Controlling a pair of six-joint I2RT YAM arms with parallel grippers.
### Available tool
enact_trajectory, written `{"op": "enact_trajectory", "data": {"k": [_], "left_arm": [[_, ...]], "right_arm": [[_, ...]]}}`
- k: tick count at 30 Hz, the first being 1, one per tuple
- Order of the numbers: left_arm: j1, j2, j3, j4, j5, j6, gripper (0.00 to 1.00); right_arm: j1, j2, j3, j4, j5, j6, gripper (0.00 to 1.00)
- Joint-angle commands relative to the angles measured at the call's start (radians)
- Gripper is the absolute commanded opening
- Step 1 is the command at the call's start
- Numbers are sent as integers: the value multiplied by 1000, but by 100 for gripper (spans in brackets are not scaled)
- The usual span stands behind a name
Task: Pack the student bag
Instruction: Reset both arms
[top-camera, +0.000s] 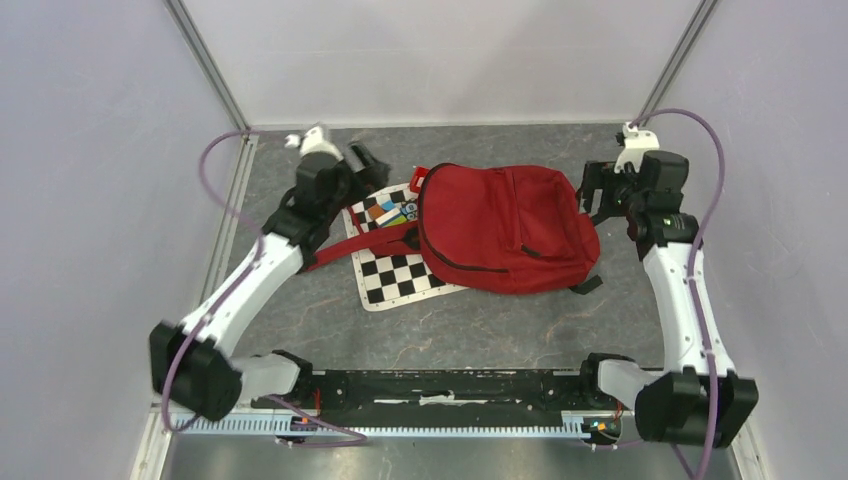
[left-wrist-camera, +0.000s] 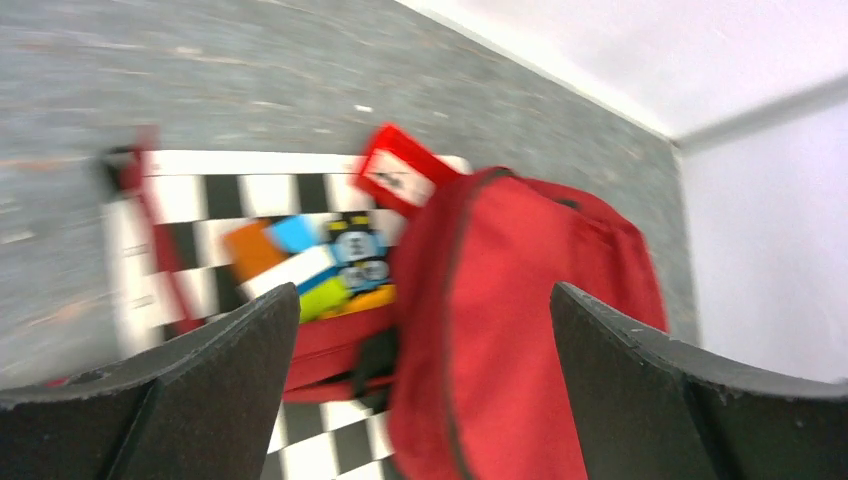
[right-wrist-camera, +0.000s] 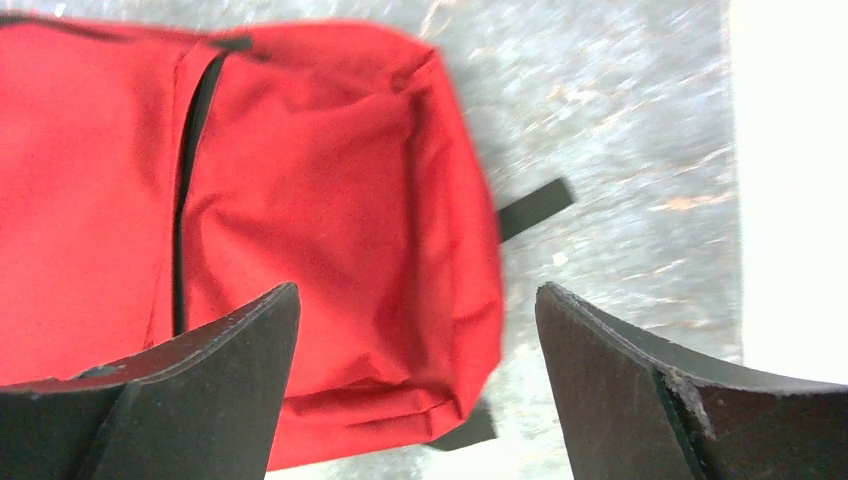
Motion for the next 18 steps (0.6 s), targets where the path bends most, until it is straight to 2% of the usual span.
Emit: {"op": "enact_trajectory", "data": {"k": [1, 5, 11, 18], "left_arm": [[38, -231, -111, -158, -244, 87, 100], [39, -396, -130, -260, -370, 160, 100], [39, -488, -154, -330, -432, 187, 100], [39, -529, -173, -352, -427, 185, 100]], "right_arm": [[-23, -131, -40, 146, 119, -56, 92], [-26, -275, -185, 322, 141, -60, 93], [-26, -470, -454, 560, 142, -81, 94], [-26, -520, -533, 581, 121, -78, 95]]}}
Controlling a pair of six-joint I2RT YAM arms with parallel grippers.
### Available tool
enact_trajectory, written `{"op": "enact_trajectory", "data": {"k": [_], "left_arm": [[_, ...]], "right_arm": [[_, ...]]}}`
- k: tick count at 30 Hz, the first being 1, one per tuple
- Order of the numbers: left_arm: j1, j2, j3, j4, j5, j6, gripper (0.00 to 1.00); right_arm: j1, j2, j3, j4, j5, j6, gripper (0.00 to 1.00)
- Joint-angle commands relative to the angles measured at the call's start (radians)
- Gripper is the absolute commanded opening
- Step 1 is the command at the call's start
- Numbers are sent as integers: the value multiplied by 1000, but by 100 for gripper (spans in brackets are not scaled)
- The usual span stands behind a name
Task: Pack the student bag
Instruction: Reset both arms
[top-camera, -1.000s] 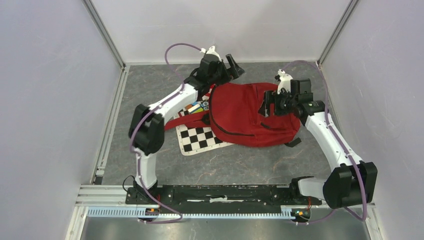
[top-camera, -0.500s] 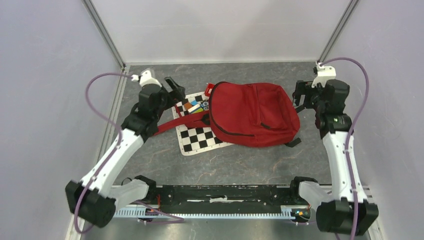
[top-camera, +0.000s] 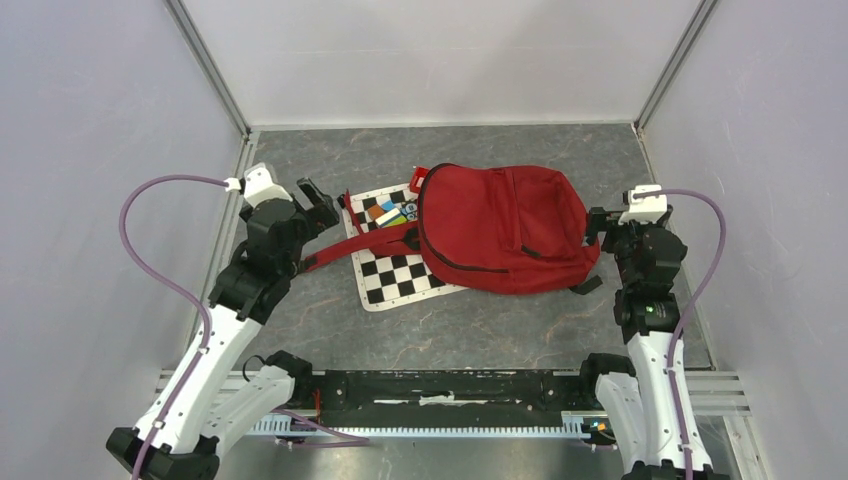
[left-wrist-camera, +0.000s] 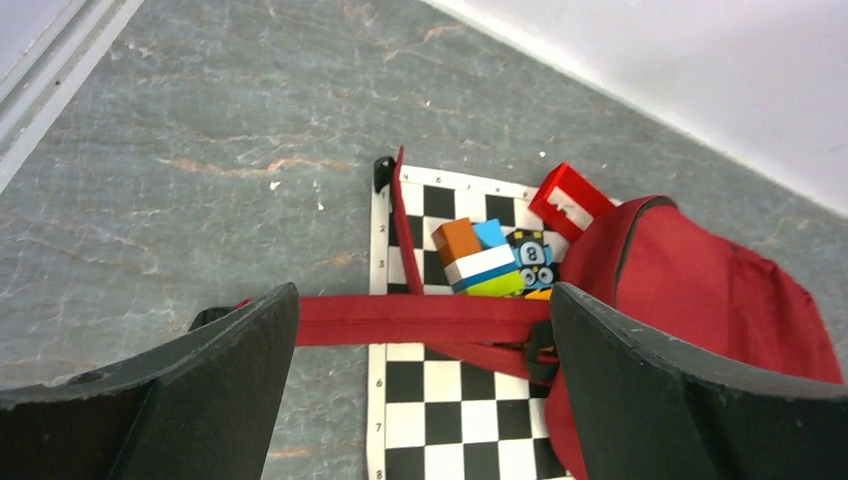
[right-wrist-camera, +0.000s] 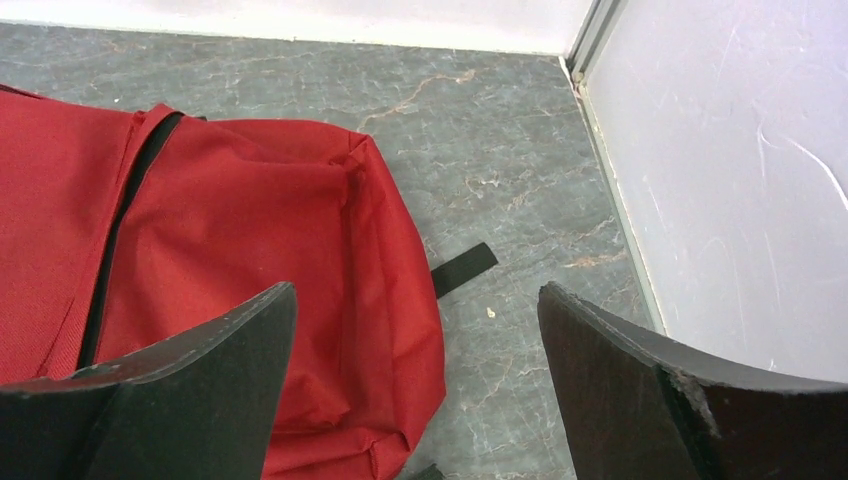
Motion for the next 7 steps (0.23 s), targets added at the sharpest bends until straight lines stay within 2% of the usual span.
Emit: {"op": "enact_trajectory", "data": {"k": [1, 7], "left_arm": [[-3, -24, -6, -25, -47, 44, 100], [-3, -18, 10, -46, -57, 42, 100]], "right_arm": [[-4, -11, -1, 109, -6, -10, 95], [-4, -4, -2, 127, -19, -8, 95]]}}
